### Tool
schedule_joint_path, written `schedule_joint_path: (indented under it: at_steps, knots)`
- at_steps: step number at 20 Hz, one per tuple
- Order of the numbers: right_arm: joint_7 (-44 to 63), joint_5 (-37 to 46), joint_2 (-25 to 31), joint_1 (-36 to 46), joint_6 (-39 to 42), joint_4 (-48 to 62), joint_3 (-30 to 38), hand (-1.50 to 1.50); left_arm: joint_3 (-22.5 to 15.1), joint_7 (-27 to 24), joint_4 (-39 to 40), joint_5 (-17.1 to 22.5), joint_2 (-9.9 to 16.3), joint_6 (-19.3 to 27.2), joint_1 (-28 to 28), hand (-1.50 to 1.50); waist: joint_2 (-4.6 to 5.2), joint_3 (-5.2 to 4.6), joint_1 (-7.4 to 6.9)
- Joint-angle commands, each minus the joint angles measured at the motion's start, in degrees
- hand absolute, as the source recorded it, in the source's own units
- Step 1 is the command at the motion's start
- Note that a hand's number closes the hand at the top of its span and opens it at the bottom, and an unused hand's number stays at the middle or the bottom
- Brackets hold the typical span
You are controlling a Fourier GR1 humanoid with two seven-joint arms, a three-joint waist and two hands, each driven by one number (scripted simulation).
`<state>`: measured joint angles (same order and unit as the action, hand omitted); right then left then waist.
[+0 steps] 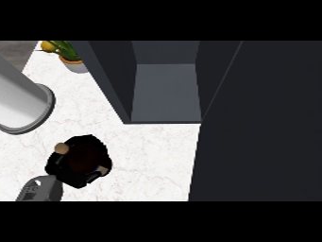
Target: Pick up the wine, place it into the cabinet and close the cabinet
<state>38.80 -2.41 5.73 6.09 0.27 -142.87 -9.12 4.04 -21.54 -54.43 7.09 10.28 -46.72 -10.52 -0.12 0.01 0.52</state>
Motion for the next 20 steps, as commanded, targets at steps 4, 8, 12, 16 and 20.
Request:
schedule_joint_path:
  at_steps: [4, 8, 12, 16, 20]
  knots:
    - [2.8, -1.8, 0.1, 0.3, -0.5, -5.3, 0.7, -1.50, -5.1, -10.5, -6.6, -6.6, 1.5, -1.5, 0.6, 1.50, -0.08, -0.07, -0.22]
    - [0.1, -1.2, 0.0, -2.7, 0.3, -5.0, 0.2, -1.50, 1.0, -13.6, -5.8, -6.9, 0.6, 13.7, 5.6, 1.50, -0.08, -0.03, -0.47]
    - [-1.3, -0.1, -0.2, -1.4, -0.1, -3.1, -0.1, -1.50, 10.2, -12.0, -3.5, -2.0, -2.0, 25.9, 4.9, 1.50, -0.01, -0.04, -0.56]
    - [5.1, -1.7, 1.0, 0.0, -0.7, -8.1, 1.0, -1.50, 10.3, -14.9, -6.7, -3.5, -1.7, 29.1, 3.5, 1.50, -0.09, -0.04, -0.16]
    - [0.8, -2.3, -0.3, -2.9, 0.4, -6.0, 1.1, -1.50, 7.7, -17.5, -15.3, -5.8, -6.4, 34.4, 9.6, 1.50, -0.16, 0.04, -0.67]
